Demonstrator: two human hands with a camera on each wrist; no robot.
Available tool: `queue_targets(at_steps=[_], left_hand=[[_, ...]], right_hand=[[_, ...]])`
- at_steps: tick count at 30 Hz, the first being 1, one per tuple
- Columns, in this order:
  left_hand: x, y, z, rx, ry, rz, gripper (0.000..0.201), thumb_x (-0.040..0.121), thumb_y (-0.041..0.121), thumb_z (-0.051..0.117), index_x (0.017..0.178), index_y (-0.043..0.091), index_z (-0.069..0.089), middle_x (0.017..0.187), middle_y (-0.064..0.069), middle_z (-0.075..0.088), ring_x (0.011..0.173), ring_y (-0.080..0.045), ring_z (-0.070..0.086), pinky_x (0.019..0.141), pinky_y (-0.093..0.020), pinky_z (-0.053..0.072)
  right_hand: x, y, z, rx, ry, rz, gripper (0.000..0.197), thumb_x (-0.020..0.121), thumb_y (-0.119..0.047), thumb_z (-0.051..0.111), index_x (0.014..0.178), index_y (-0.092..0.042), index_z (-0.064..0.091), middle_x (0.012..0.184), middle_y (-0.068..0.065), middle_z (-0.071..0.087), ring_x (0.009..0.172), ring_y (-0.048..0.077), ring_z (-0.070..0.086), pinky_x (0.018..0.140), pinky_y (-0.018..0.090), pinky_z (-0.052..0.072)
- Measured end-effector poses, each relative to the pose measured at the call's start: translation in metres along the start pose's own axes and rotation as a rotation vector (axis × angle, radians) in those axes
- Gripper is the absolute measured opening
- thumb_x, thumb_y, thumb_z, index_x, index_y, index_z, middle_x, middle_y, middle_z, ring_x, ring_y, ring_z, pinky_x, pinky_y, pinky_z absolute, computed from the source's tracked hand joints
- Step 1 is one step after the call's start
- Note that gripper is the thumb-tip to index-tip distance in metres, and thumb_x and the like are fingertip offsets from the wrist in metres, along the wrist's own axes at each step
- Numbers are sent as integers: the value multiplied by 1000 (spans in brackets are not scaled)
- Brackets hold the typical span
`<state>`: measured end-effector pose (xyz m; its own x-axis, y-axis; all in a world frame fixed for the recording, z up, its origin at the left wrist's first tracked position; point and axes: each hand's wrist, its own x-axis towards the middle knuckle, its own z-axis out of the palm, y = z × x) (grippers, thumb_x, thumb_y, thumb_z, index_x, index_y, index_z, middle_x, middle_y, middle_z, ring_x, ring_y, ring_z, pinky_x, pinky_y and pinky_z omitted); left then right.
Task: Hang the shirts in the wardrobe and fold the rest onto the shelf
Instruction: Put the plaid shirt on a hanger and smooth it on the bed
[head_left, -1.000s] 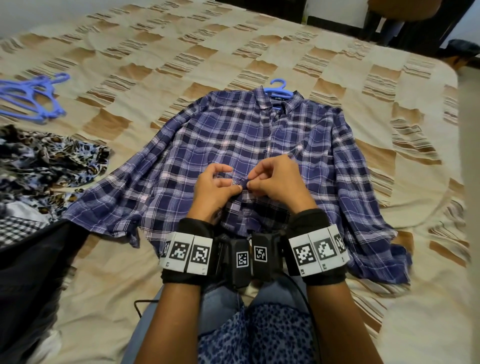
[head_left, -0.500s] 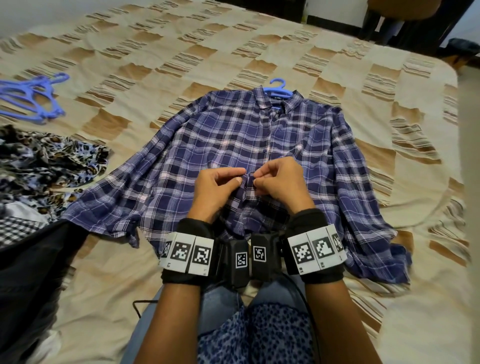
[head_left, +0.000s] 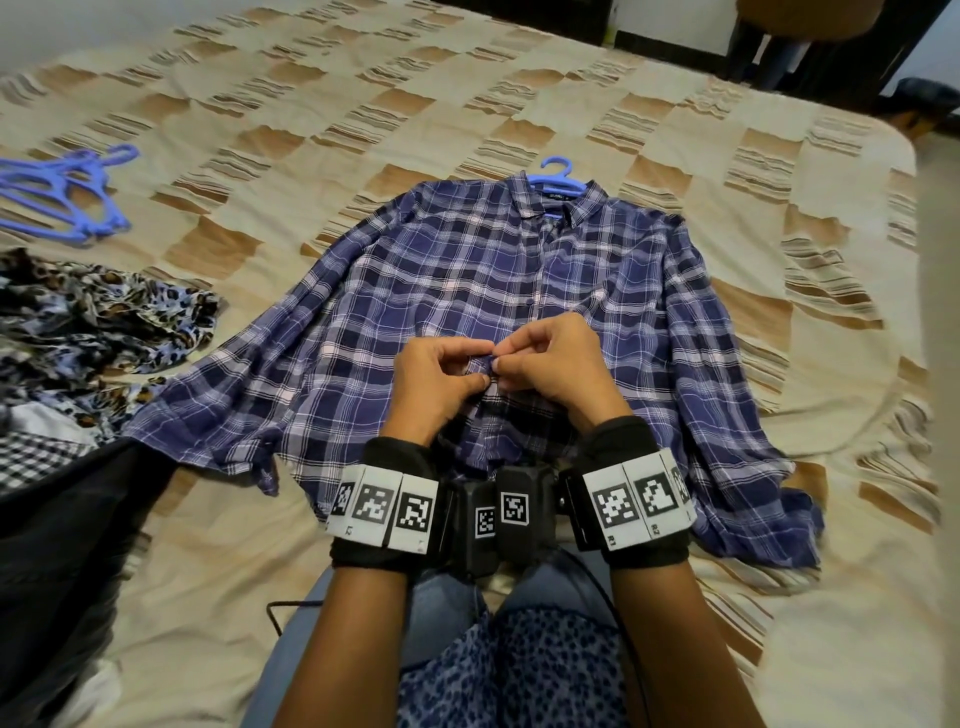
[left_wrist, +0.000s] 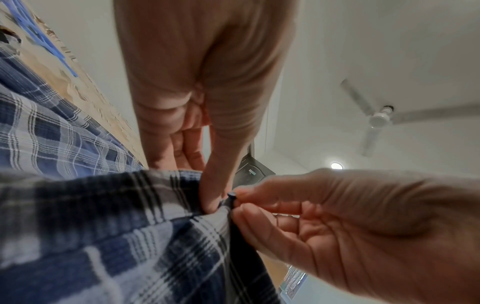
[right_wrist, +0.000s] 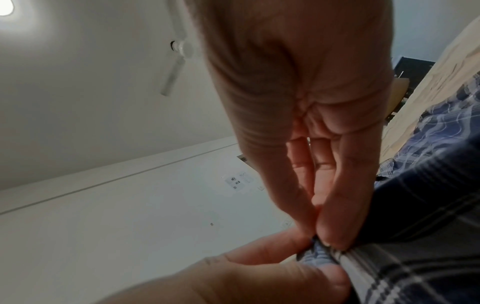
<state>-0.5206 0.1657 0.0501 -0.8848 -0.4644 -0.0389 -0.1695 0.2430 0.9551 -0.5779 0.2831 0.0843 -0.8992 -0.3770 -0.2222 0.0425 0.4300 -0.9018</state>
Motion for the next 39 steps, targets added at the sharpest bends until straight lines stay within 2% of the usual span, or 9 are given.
queue_targets(at_steps=[4,6,8,19,24,26,30,35,39], left_hand=[[-1,2,0,-10,-27,20,36,68,-9,75,96,13,73,88,-3,71,72,-6,58,74,-20,51],[-2,3,0,-55,-39,-8,40,68,-11,74,101,11,71,86,1,68,70,3,60,70,-10,50],[-1,3,-1,-94,-34,-44,44,68,-12,74,106,10,68,85,1,65,71,3,59,69,-8,50],[-3,6,-3,-203,-24,-100,42,68,-13,73,98,15,66,81,1,62,67,-4,58,64,-9,50],[-5,7,-3,-234,-34,-96,36,71,-11,72,92,18,67,80,-2,65,67,-8,61,69,-17,53],[-6,9,-3,-242,-25,-93,26,80,-5,66,95,15,67,76,-4,66,67,-9,61,69,-21,53],[-4,11,-3,-278,16,-124,21,90,-5,51,99,8,66,74,-3,67,58,0,62,58,-13,52],[-5,10,-2,-300,4,-140,23,83,-14,57,87,8,64,74,-6,65,54,-2,64,54,-14,51],[-6,9,-4,-273,2,-125,22,74,-8,70,86,9,65,75,-5,67,63,-7,64,65,-19,55]], right_hand=[[-2,-1,2,80,-15,28,8,76,11,67,77,3,67,68,16,66,54,18,64,60,25,58],[-1,0,3,139,-10,59,10,77,12,66,75,2,66,68,16,65,53,17,63,57,22,57],[0,1,3,195,-5,94,13,77,12,66,73,0,65,71,17,65,56,19,63,57,22,57],[3,5,4,223,47,99,16,78,10,66,69,-3,64,73,18,65,63,23,63,67,28,58],[3,6,4,177,59,81,20,78,9,66,65,-7,65,74,18,67,66,26,64,75,39,58],[3,7,3,162,52,78,21,78,8,66,65,-7,65,71,15,67,63,23,64,75,39,58],[4,7,1,127,46,58,18,78,6,67,67,-7,65,68,10,66,60,20,63,73,36,59],[2,6,0,126,3,40,10,79,7,67,74,-1,66,70,12,65,59,20,62,67,30,58],[2,5,-3,116,-46,19,7,81,8,64,81,2,66,76,15,66,63,20,63,67,28,57]])
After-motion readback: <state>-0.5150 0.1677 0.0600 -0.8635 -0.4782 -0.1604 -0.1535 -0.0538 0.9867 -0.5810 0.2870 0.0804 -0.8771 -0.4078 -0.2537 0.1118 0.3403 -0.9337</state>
